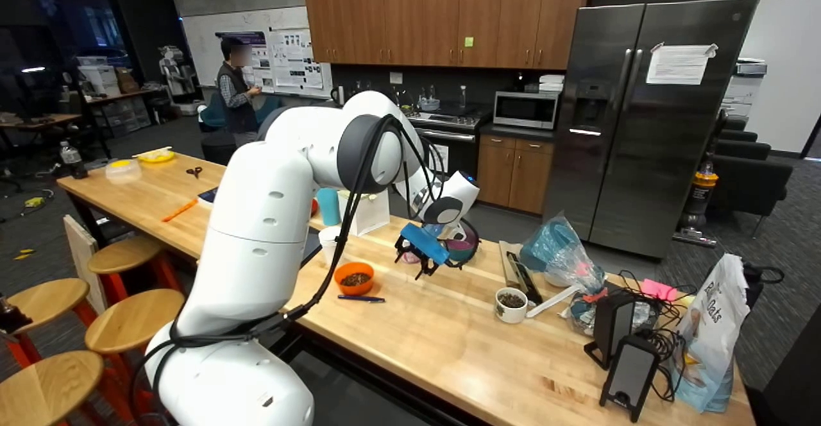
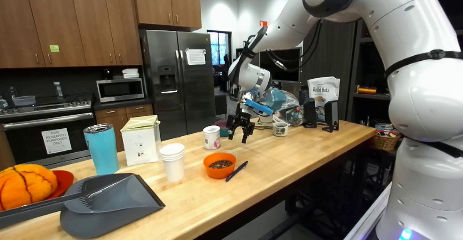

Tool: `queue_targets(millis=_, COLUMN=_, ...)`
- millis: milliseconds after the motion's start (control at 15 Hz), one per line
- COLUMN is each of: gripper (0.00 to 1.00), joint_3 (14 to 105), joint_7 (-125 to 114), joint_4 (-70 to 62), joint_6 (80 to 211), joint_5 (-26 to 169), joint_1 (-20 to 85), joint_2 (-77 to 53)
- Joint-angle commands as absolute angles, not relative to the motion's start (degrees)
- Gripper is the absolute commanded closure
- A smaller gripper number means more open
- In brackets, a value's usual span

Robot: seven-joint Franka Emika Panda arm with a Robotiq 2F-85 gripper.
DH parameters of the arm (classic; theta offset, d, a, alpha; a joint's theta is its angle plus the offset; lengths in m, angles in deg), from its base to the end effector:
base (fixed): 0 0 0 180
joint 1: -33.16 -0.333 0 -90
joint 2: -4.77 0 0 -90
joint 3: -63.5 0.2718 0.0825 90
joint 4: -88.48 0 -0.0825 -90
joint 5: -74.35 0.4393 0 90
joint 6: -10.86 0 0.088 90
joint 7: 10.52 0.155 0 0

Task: Remove the lid from the white can

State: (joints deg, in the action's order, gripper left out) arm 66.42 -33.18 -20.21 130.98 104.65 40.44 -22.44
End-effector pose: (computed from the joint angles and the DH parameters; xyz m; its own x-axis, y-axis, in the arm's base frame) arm 0.6161 0.0001 0.1158 0.9874 0.0221 -0.1568 -0.0545 -0.8821 -0.4679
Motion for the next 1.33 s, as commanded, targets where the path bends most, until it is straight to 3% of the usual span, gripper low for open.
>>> queue_targets(millis=0, gripper=0.0, joint_3=66.86, joint_7=-31.68, joint_4=-20.5, joint_6=121.23, joint_5=100.39, joint_1=40.75, joint_2=-17.84)
queue_targets(millis=600, gripper=0.0, joint_3=65.14, joint_7=-12.56, joint_4=-15.34, joint_6=98.41, joint_5=81.24, joint_1=33.98, joint_2=-7.52)
queue_targets(millis=933, gripper=0.0, joint_3=64.84, joint_7=-4.43, joint_4=-12.63, joint_6=98.86, joint_5=68.1, joint_1=31.85, joint_2=-6.19)
queue_targets(millis=1267, gripper=0.0, joint_3=65.33, joint_7=-5.49, joint_4=-12.05, joint_6=98.74, joint_5=68.35, joint_1=32.16, joint_2=-6.98)
